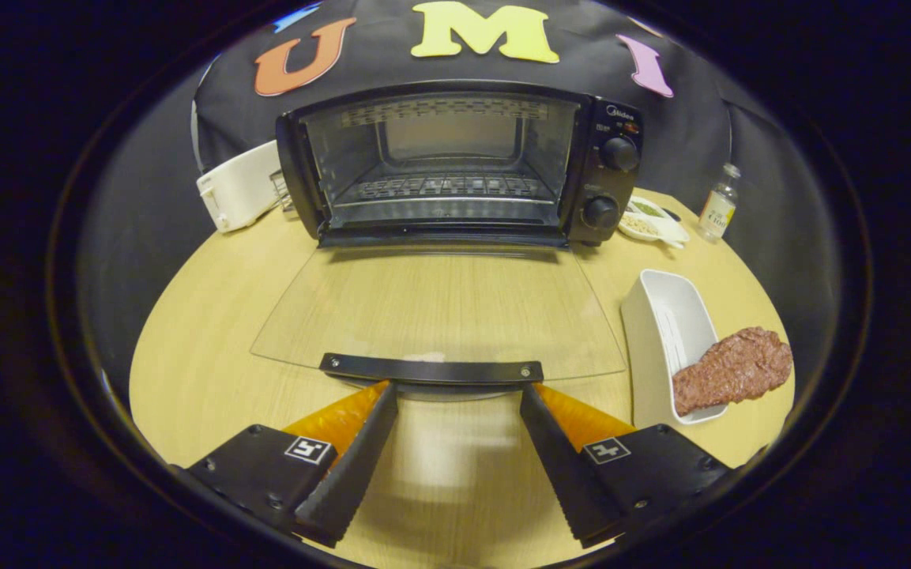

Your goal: Open the toaster oven, put the food inside, and close the toaster oven door.

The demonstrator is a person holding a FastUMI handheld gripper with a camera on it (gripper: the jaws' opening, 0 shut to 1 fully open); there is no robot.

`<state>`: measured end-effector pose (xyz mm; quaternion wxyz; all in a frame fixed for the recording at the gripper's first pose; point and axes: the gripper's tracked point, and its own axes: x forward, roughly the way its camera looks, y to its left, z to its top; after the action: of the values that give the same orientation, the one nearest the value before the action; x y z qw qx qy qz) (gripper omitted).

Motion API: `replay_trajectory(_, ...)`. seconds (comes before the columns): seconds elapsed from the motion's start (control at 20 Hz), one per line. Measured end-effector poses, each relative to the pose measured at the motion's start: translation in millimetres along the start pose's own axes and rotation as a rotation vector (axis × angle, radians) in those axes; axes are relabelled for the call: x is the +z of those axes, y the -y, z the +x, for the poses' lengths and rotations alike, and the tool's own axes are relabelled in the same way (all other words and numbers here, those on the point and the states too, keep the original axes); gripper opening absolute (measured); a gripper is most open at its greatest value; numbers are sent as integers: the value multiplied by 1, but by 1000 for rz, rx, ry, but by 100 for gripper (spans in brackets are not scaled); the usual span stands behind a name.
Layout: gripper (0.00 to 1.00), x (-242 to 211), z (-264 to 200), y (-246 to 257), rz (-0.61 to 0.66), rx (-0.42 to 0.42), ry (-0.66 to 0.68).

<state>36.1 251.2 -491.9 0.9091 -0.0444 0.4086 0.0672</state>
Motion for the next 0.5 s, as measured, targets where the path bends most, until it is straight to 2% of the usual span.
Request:
replay_trajectory(0.25,100,7,-18,5,-37,57,33)
replay_trajectory(0.5,100,35,-60,55,-75,55,121)
